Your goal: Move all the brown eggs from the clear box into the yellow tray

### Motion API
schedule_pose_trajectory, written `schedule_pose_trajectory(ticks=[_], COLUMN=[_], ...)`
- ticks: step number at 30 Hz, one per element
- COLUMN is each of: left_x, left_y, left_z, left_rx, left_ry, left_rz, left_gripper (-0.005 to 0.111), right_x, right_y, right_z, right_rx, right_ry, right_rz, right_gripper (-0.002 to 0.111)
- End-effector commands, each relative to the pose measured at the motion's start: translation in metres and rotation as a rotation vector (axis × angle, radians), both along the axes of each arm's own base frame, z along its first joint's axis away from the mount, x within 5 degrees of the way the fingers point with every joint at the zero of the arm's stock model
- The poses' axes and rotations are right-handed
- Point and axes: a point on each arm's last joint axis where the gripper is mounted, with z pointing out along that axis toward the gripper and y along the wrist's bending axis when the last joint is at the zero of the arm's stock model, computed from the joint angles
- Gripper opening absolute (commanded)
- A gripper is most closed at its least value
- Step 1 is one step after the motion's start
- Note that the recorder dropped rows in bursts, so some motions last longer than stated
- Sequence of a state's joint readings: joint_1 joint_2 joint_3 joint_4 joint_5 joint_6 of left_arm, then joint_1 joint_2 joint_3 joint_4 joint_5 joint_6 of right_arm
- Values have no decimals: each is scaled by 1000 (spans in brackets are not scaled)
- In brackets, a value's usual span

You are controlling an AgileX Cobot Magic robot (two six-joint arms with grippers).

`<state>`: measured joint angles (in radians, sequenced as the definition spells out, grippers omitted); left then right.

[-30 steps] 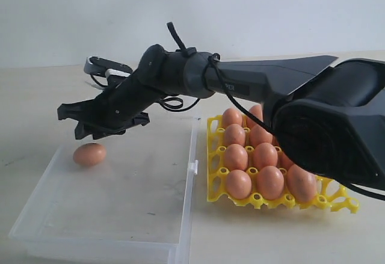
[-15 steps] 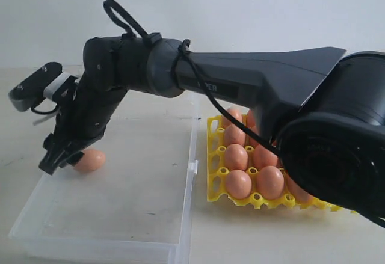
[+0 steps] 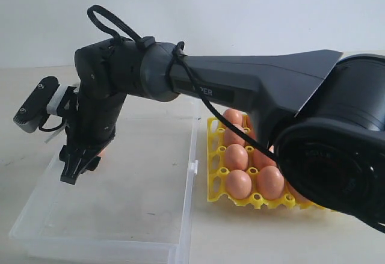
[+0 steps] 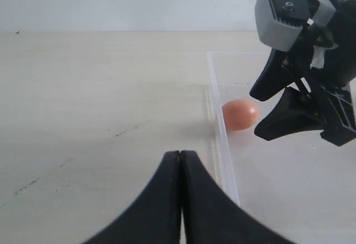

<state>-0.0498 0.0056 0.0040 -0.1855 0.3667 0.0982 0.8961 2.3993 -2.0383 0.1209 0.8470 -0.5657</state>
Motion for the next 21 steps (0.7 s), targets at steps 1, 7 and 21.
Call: schedule_pose_trajectory(ticks=[1, 7, 21], left_x=[0, 0, 0], left_y=[0, 0, 0], left_z=[2, 2, 2], left_rx=[0, 0, 0], left_ry=[-14, -14, -14], left_rz=[1, 1, 1], left_gripper=[0, 0, 0], right_x=[1, 9, 11], right_y=[4, 8, 7], right_z=[8, 13, -7], right_rx=[66, 169, 134], right_ry=[-10, -34, -4], right_rz=[-13, -103, -112], right_gripper=[60, 60, 60])
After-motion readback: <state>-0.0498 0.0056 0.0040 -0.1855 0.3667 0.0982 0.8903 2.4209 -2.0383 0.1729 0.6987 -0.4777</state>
